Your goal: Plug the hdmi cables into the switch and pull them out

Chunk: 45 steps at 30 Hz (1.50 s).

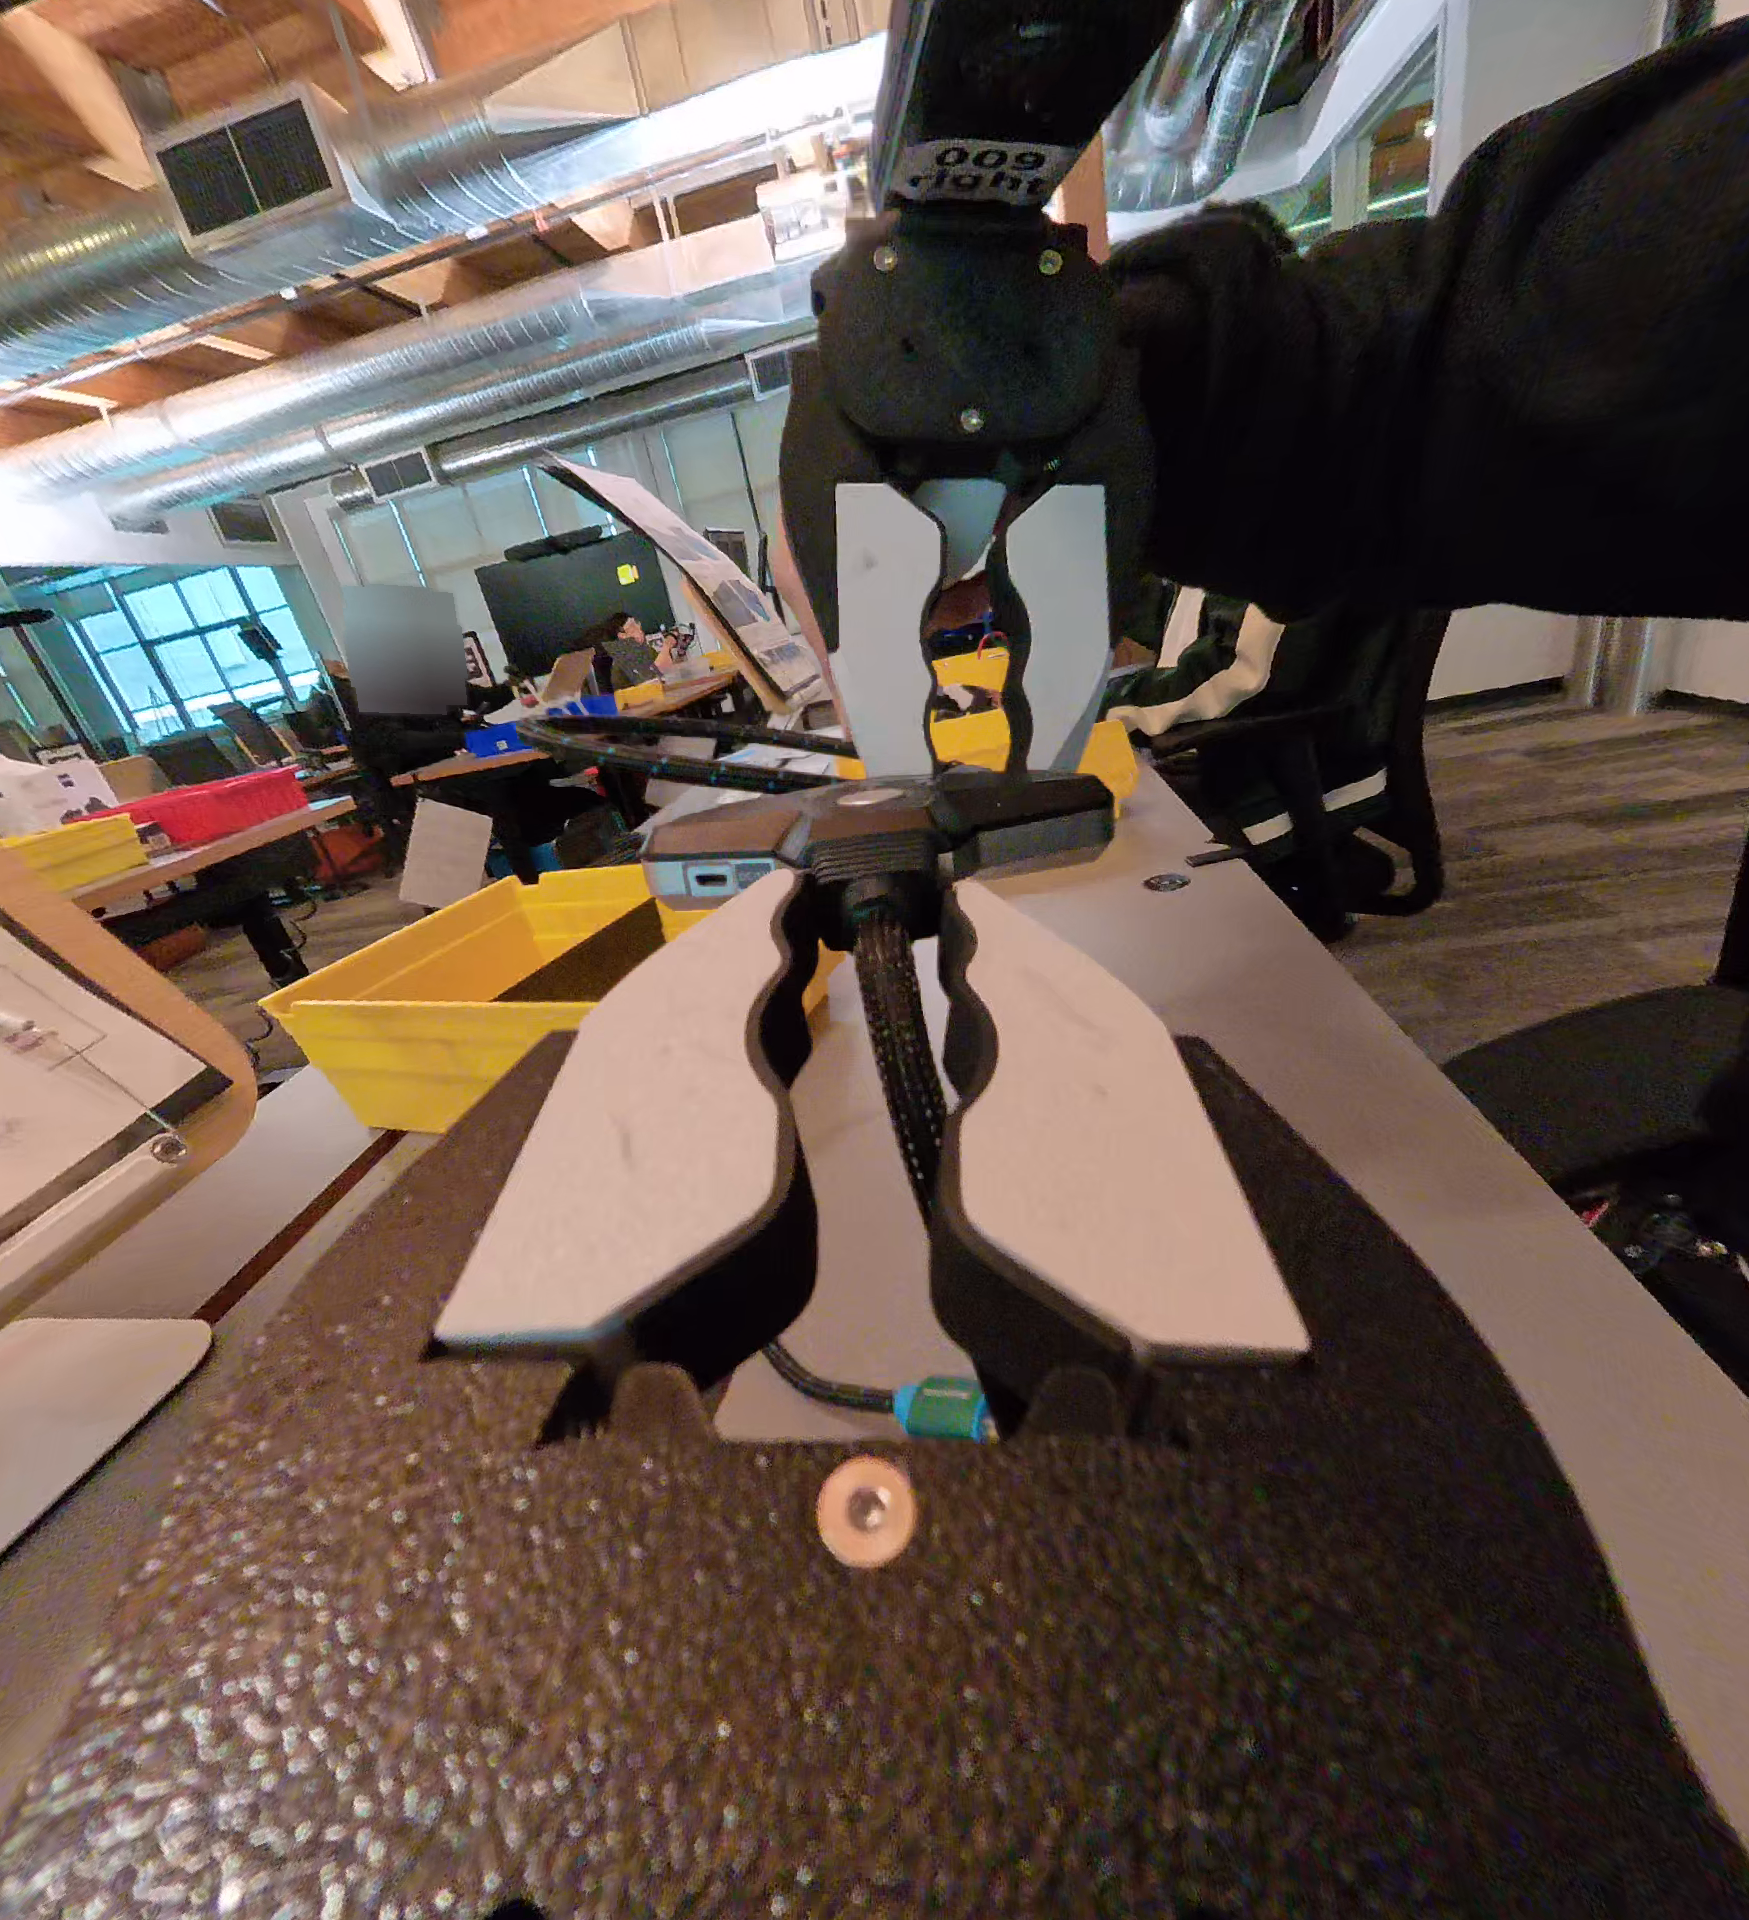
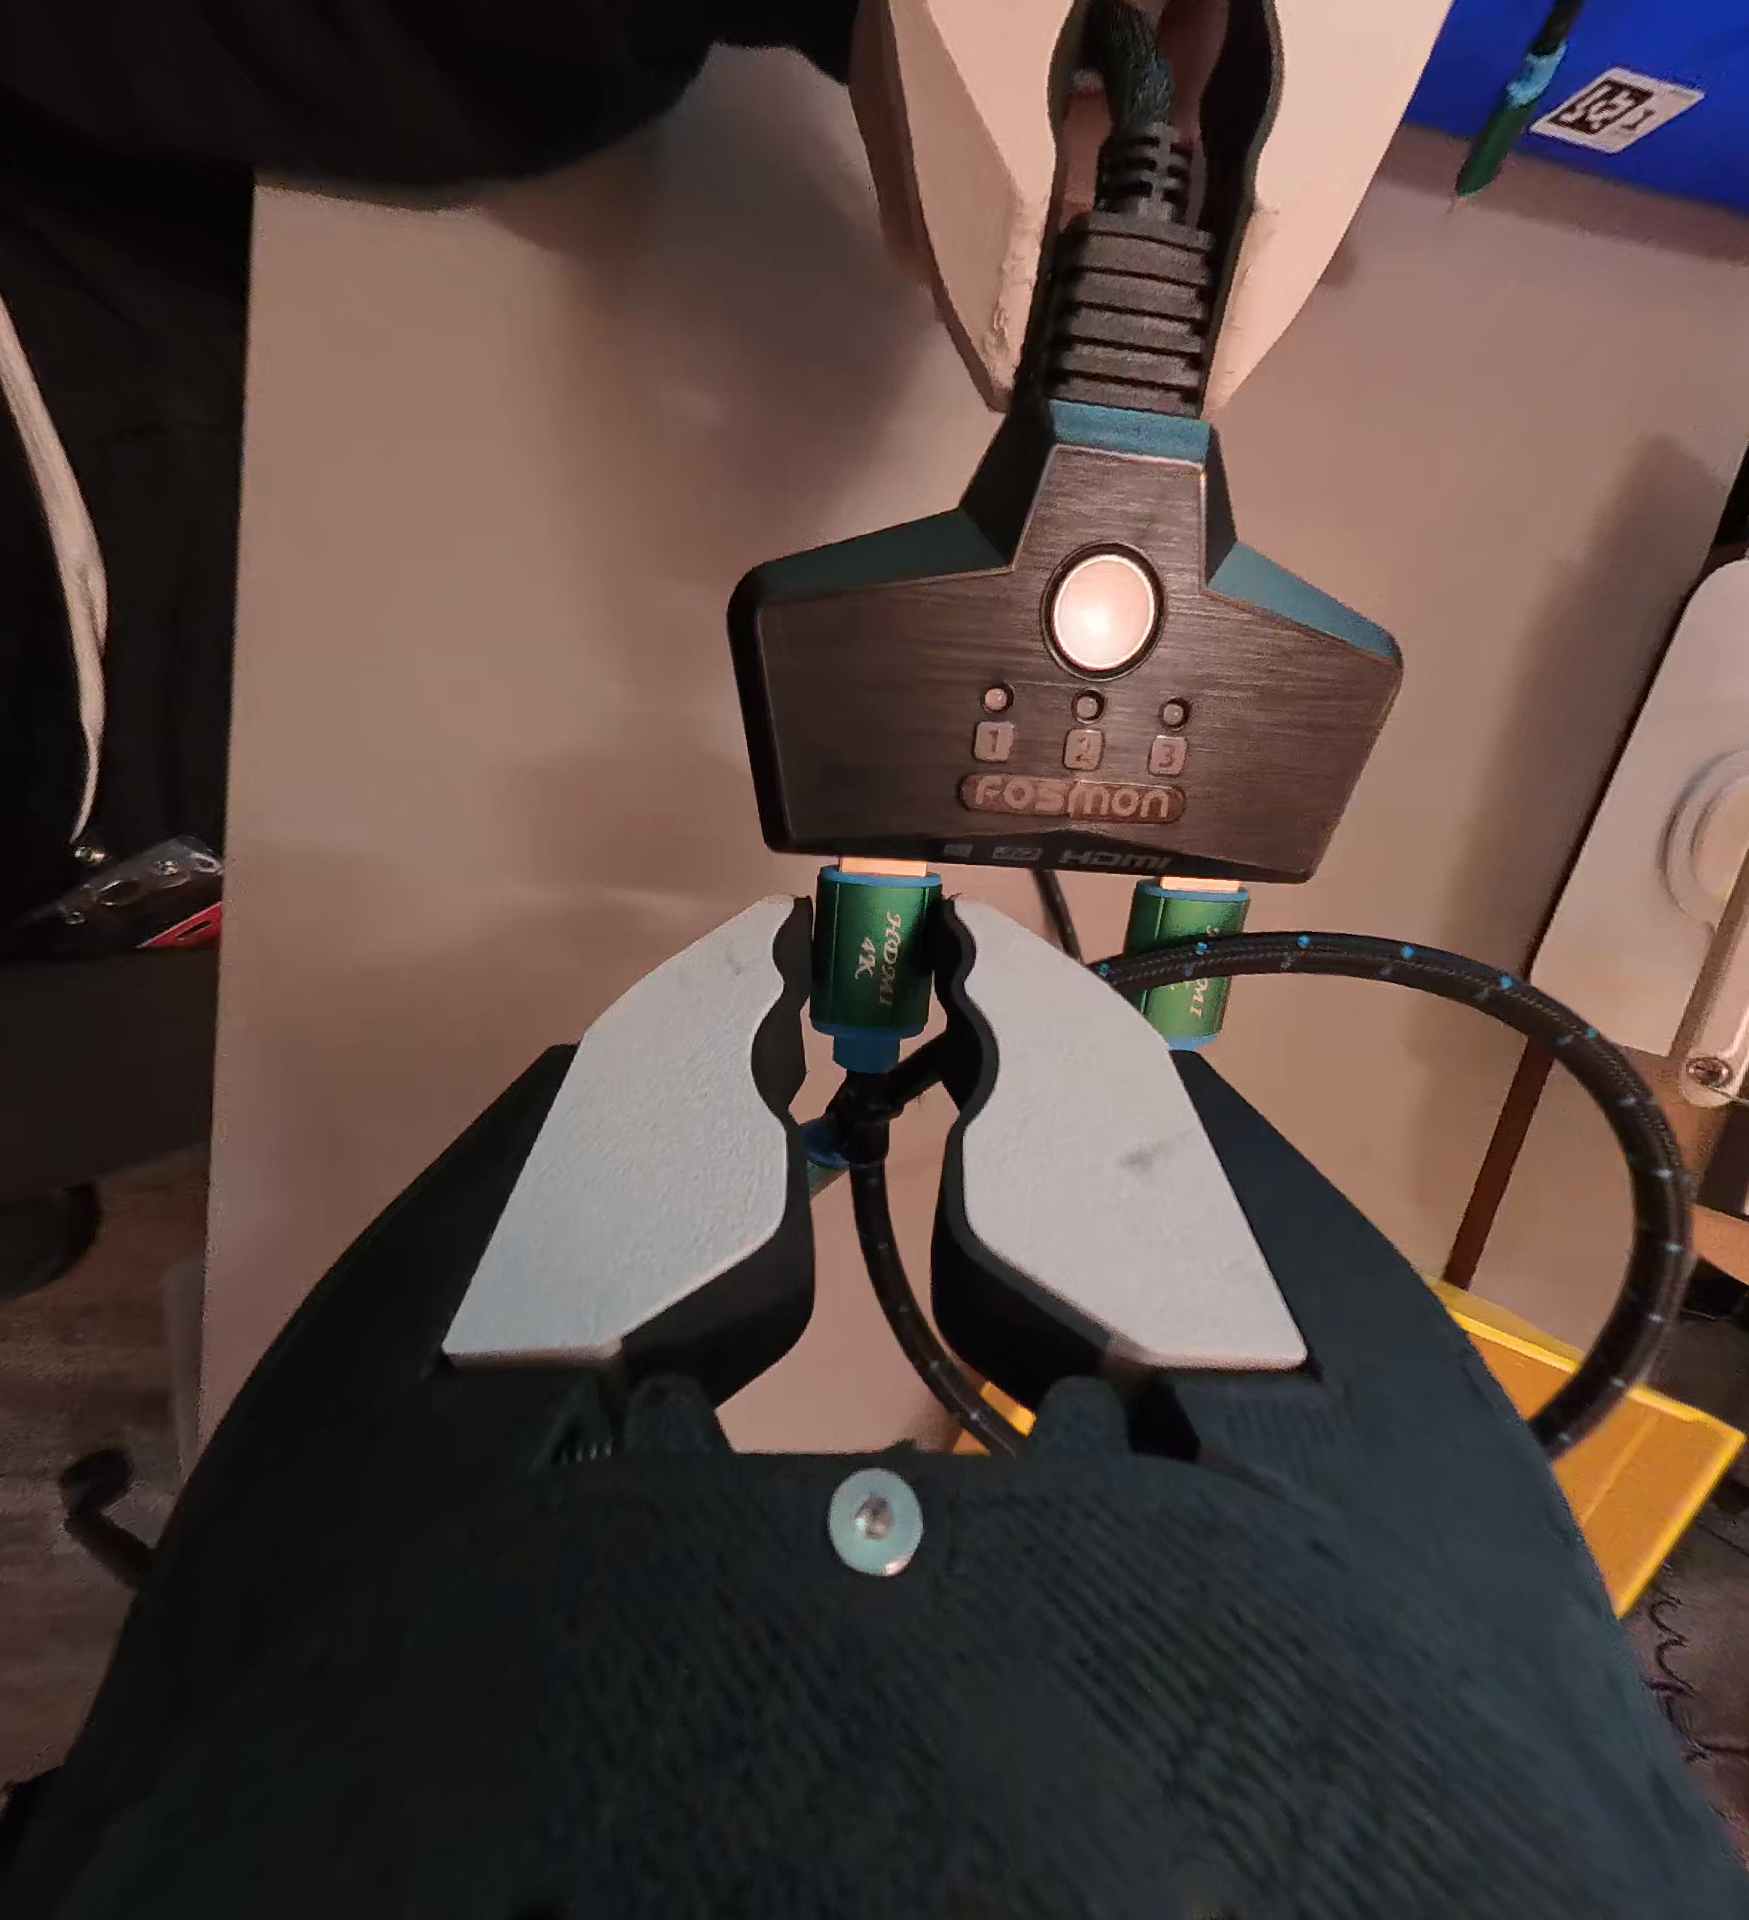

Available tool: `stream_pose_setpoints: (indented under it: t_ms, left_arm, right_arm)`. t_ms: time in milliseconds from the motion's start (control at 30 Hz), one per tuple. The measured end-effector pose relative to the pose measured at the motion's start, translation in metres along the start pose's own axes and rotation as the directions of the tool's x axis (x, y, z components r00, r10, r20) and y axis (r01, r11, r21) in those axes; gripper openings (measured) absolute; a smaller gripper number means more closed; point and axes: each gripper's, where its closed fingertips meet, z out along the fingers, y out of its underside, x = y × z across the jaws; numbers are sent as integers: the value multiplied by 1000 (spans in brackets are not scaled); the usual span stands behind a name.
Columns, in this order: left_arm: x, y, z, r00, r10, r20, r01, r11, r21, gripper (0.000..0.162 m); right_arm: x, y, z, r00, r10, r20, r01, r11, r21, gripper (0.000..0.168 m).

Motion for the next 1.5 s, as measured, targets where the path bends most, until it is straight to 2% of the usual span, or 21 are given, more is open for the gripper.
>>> stream_pose_setpoints:
  t_ms: [33,233,333,433,500,533,567,600,633,667,733,833,900,1000,1067,1167,1233,1333,1433,1467,1500]
  left_arm:
    - [-1,1,1,1000,-8,5,8,1000,-1,22]
    - [-2,-3,-2,1000,22,14,-22,999,25,22]
    - [2,-3,-1,999,53,6,-53,999,10,22]
    - [4,4,8,998,55,25,-53,996,-65,22]
    - [4,4,10,998,61,31,-58,996,-74,22]
    - [3,-3,3,998,58,36,-57,998,-38,22]
    - [-4,-18,-15,998,32,62,-35,998,47,22]
    - [-18,-35,-40,990,4,140,-24,990,137,22]
    - [-29,-46,-59,979,1,204,-39,982,186,22]
    - [-33,-48,-67,973,6,233,-53,979,195,22]
    - [-34,-46,-62,967,11,256,-65,977,201,22]
    - [-34,-40,-55,966,17,257,-69,978,195,22]
    - [-39,-35,-56,963,-8,268,-48,979,198,22]
    - [-40,-35,-58,969,-47,244,-14,970,242,22]
    - [-36,-37,-57,975,-47,216,-12,965,262,22]
    - [-33,-33,-52,980,-37,193,-11,970,242,22]
    - [-34,-29,-50,980,-40,192,-4,975,224,22]
    - [-34,-26,-49,982,-49,185,9,977,215,22]
    - [-33,-24,-48,984,-67,165,30,976,216,22]
    - [-33,-23,-48,984,-68,162,33,977,212,22]
    - [-33,-23,-47,985,-66,162,31,978,207,22]
  right_arm:
    - [2,1,3,1000,-4,-5,4,1000,3,22]
    - [3,-4,6,998,-48,-29,50,998,49,23]
    - [-2,-2,1,999,-40,34,39,999,21,24]
    - [0,17,1,994,-113,5,112,982,-149,23]
    - [3,22,-4,993,-120,-14,116,977,-181,23]
    - [15,63,-16,984,-175,-44,141,896,-420,23]
    - [34,109,-36,960,-262,-99,144,764,-629,24]
    - [27,117,-37,972,-210,-102,118,818,-563,23]
    - [10,87,-36,990,-109,-93,71,938,-338,23]
    - [6,68,-48,989,-100,-109,69,964,-258,23]
    - [36,59,-84,934,-187,-304,90,948,-305,22]
    - [70,72,-122,894,-41,-446,-71,970,-231,21]
    - [86,96,-133,870,90,-485,-194,967,-167,21]
    - [105,125,-123,804,327,-496,-342,937,64,21]
    - [120,144,-112,717,476,-508,-427,877,220,20]
    - [131,173,-87,607,620,-497,-519,783,343,20]
    - [133,186,-68,588,627,-511,-531,776,342,20]
    - [137,197,-46,582,547,-601,-452,833,320,20]
    - [140,178,-30,615,539,-575,-262,828,495,20]
    - [139,170,-26,637,556,-534,-205,790,578,20]
    - [142,172,-23,625,606,-493,-217,741,635,20]
